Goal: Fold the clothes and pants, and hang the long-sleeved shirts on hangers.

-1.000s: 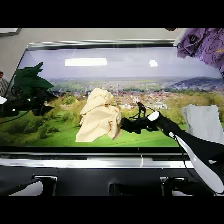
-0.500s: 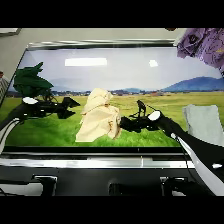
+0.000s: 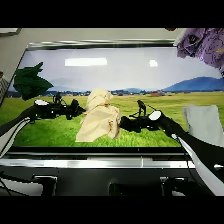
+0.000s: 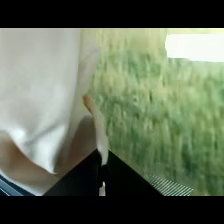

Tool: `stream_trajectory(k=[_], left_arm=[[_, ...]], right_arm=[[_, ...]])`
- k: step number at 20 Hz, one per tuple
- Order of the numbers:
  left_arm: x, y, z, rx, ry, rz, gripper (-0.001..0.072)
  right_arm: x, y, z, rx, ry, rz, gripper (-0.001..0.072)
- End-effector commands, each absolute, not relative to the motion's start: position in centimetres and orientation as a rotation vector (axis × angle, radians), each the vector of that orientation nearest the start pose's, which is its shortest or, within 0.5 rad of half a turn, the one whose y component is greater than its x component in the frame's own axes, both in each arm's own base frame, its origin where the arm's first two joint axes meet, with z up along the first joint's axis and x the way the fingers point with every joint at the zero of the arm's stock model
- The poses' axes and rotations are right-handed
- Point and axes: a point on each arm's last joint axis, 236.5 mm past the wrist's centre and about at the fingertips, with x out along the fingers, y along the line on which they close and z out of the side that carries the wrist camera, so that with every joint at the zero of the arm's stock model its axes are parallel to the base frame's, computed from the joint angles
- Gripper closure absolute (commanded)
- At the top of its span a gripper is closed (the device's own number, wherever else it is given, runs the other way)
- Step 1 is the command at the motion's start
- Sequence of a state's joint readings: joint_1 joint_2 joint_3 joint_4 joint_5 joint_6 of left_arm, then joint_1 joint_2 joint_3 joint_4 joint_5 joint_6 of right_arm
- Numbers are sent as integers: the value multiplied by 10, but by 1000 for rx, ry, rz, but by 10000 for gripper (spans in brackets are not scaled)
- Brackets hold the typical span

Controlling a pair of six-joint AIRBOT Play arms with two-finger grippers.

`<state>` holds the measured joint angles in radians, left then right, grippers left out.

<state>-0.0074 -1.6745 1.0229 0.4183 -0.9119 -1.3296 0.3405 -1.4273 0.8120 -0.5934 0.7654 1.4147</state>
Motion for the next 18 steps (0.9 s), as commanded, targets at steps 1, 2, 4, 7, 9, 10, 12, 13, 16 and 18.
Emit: stream_trajectory(k=[1,2,4,7,9,10,12,13,16,18], left_arm=[[439,-167,-68,-1059,1275,-354,687],[452,-158,-50,-1056,1231,-374,688],[485,-131,7,-1033,1095,-420,689],[527,-78,132,-926,826,-446,689],[530,-45,225,-799,659,-445,689],[522,-29,269,-729,587,-428,689],[492,-1,346,-585,460,-361,689],[474,12,377,-527,403,-308,689],[401,43,444,-392,239,-113,688],[354,48,467,-316,175,-13,687]], right_arm=[[329,252,-64,641,1343,446,688],[337,245,-53,579,1313,435,688],[367,221,-15,416,1207,383,688],[420,182,91,190,959,298,688],[437,162,187,97,765,267,688],[437,151,237,74,669,249,688],[420,129,329,64,491,219,688],[405,118,368,65,411,203,688],[341,88,459,103,205,195,688],[300,74,487,136,131,199,688]])
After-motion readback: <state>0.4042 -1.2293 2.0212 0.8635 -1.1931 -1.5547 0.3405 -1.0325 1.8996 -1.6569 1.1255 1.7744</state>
